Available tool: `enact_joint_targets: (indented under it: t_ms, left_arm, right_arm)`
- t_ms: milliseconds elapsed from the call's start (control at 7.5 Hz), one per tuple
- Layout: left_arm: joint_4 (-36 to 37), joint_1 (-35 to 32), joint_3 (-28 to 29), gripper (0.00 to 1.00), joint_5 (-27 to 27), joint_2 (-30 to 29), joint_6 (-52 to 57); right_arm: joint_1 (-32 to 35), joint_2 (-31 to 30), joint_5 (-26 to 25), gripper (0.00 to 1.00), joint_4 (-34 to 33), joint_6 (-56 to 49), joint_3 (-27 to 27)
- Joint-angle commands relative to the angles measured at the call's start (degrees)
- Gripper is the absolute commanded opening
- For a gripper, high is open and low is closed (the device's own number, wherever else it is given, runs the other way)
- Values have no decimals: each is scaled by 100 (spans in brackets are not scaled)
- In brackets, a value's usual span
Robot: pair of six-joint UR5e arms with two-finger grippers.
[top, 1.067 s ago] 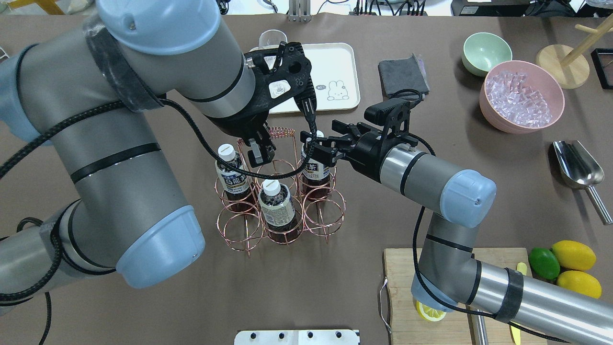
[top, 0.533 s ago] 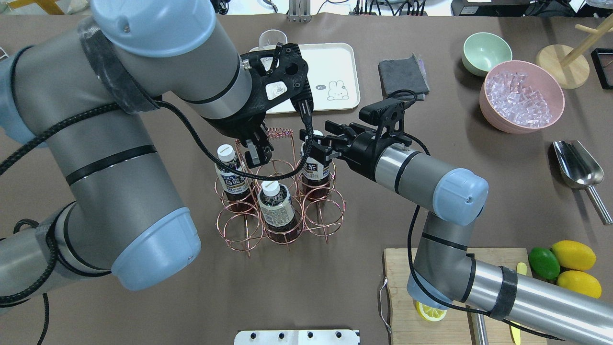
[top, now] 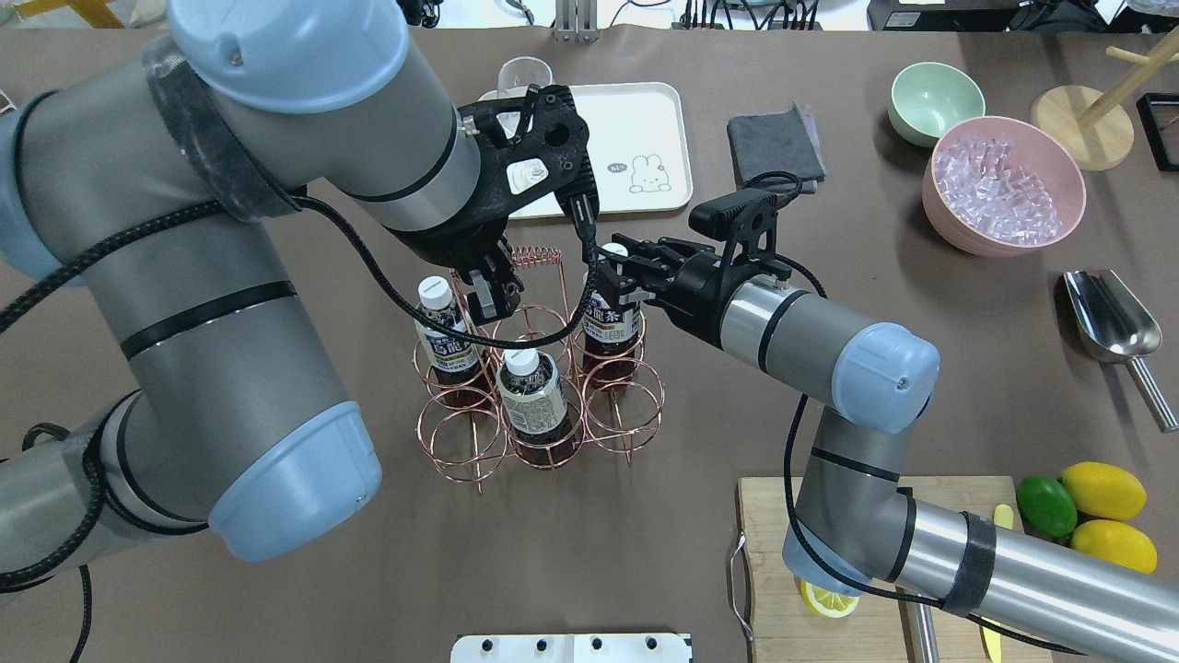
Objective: Take tea from basket to plate
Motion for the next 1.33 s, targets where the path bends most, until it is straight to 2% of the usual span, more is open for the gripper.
enact_joint_targets:
  t_ms: [0,533,800,1200]
  left_arm:
    - [0,0,-10,0,0,1,0]
    - [9,0,-10,0,0,9,9]
    - [9,0,-10,0,0,10,9]
    - [17,0,-10,0,0,10,9]
  right_arm:
    - [0,-11,6,0,-170,57,194]
    - [0,-177,234,0,-452,181,853]
    - [0,-466,531,0,-601,102,1238]
    - [9,-854,673,0,-610,84,1776]
